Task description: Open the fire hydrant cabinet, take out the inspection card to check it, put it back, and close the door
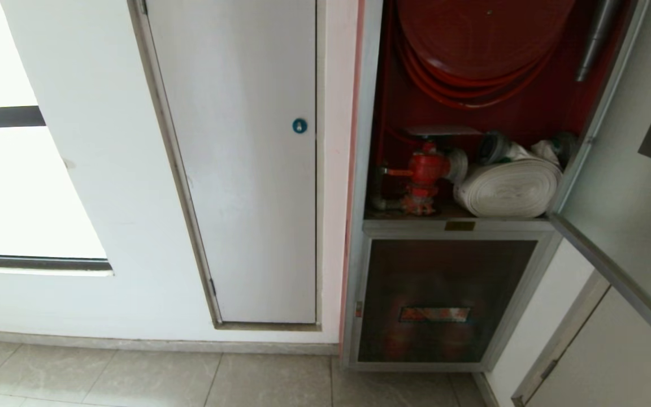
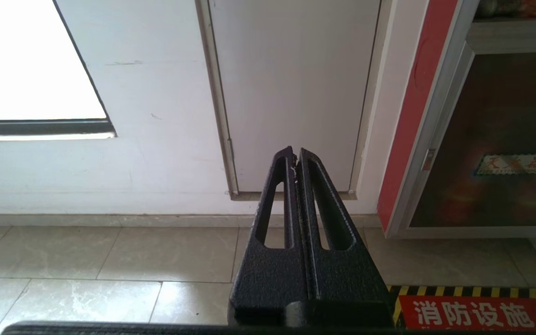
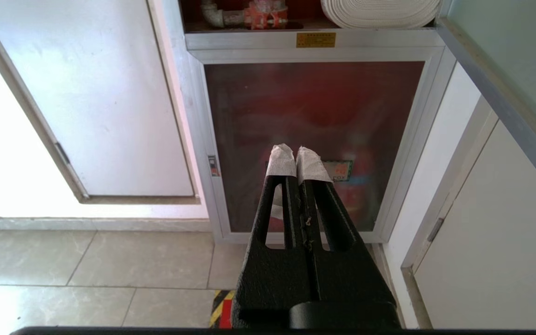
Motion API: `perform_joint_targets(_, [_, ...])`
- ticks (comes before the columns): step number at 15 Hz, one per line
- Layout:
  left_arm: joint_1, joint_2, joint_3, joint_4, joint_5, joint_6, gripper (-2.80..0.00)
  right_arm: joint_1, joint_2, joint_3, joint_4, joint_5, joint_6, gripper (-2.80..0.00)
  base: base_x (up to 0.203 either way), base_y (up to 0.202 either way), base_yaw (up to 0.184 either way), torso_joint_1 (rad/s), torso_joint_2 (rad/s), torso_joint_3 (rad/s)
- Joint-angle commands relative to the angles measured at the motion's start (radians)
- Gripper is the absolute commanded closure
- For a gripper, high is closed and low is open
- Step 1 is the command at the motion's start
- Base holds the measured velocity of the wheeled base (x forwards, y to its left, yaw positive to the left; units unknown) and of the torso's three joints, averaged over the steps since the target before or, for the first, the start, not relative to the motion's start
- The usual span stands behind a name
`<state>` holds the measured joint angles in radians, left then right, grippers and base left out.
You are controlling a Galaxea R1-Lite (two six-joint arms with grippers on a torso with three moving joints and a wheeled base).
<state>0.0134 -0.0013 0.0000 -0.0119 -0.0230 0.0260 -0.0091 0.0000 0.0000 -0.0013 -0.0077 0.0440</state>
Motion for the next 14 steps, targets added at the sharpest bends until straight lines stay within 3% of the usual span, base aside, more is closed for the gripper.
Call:
perform_joint_targets(1, [0.0, 0.0, 0.006, 0.0, 0.0, 0.0, 0.0, 0.0, -0.002, 0.0, 0.0, 0.0, 0.0, 0.0, 0.0, 0.0, 0.0, 0.0, 0.0, 0.0])
perform_joint_targets(10, [0.0, 0.001, 0.006, 0.0, 0.0, 0.0, 0.0, 0.0, -0.002, -0.002, 0.001, -0.003, -0.007, 0.0, 0.0, 0.0, 0.0, 0.0, 0.0, 0.0])
perform_joint_targets(14, [0.0, 0.0, 0.006, 0.0, 0.0, 0.0, 0.0, 0.0, 0.053, -0.08, 0.005, -0.02, -0.007, 0.0, 0.0, 0.0, 0.0, 0.0, 0.0, 0.0])
